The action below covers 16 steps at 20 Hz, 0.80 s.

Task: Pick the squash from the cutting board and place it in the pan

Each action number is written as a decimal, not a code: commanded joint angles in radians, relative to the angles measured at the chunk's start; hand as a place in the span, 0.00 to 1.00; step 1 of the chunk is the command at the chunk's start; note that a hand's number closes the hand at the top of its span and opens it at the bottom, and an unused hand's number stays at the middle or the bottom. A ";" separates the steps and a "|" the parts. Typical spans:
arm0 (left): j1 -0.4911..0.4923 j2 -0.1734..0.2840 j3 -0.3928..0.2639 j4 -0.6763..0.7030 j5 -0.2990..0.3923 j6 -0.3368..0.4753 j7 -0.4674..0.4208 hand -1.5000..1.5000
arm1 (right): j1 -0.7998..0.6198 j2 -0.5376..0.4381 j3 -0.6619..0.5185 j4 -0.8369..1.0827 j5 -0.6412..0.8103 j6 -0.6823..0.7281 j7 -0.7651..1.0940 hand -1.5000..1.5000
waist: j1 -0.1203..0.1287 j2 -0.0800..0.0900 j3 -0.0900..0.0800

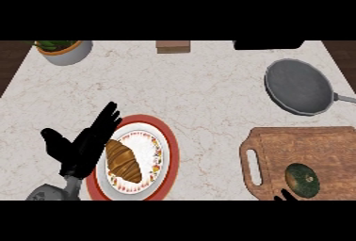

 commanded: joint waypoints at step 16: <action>0.016 -0.055 0.065 -0.044 -0.088 -0.054 0.063 0.50 | -0.062 0.193 -0.077 0.291 0.169 -0.231 0.064 0.00 | 0.033 0.008 -0.001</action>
